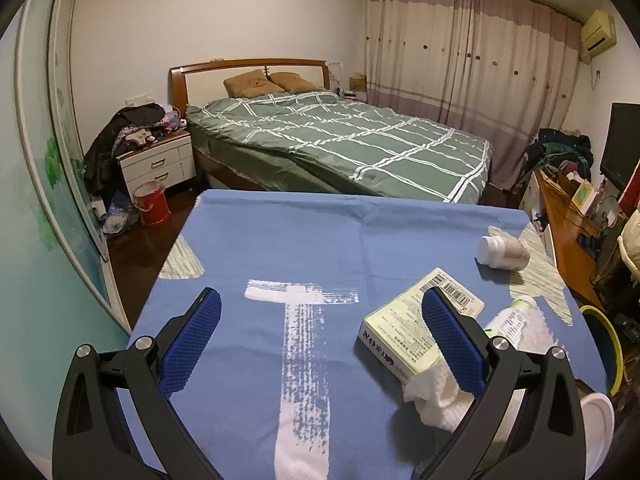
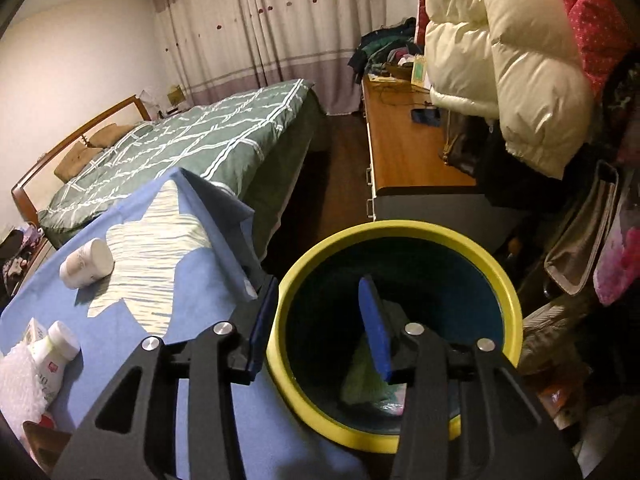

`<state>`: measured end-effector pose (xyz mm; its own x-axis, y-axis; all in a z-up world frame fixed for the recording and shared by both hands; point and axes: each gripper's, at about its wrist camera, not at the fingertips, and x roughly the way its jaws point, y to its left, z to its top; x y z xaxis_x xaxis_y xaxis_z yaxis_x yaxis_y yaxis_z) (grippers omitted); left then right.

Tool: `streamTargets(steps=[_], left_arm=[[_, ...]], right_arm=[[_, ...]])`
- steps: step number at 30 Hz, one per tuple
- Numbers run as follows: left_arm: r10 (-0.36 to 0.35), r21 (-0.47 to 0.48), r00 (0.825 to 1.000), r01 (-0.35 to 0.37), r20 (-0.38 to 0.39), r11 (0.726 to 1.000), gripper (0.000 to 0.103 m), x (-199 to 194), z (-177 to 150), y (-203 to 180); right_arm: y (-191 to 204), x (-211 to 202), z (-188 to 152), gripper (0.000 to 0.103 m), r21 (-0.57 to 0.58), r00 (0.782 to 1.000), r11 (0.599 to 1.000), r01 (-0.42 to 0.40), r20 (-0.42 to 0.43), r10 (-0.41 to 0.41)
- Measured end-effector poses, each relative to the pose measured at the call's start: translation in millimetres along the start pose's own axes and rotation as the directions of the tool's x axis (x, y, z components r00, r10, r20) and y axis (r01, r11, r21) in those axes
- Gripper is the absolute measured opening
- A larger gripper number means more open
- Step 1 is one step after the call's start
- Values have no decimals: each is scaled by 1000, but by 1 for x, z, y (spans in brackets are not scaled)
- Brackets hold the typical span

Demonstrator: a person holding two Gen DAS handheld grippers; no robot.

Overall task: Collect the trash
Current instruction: 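Carry the green bag over the yellow-rimmed bin and open the right gripper, then grasp the paper cup with the left gripper and drop it into the bin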

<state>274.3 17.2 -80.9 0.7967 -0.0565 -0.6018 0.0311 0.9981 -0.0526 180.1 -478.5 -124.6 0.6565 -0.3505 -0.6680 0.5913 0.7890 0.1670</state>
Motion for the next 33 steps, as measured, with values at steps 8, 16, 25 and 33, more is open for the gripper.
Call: streamTargets(steps=[8, 16, 25, 33], left_arm=[[14, -60, 1000, -14, 2, 998, 99, -69, -37, 20], [-90, -32, 996, 90, -12, 995, 99, -144, -94, 0], [-176, 32, 978, 181, -109, 983, 99, -146, -143, -39], [-123, 91, 987, 133, -103, 987, 87, -118, -146, -62]], right_arm=[[5, -2, 0, 42, -26, 1000, 1000, -14, 6, 15], [8, -4, 1, 46, -41, 999, 999, -34, 12, 34], [10, -2, 2, 50, -49, 999, 998, -32, 7, 32], [12, -1, 1, 50, -44, 999, 998, -37, 4, 37]])
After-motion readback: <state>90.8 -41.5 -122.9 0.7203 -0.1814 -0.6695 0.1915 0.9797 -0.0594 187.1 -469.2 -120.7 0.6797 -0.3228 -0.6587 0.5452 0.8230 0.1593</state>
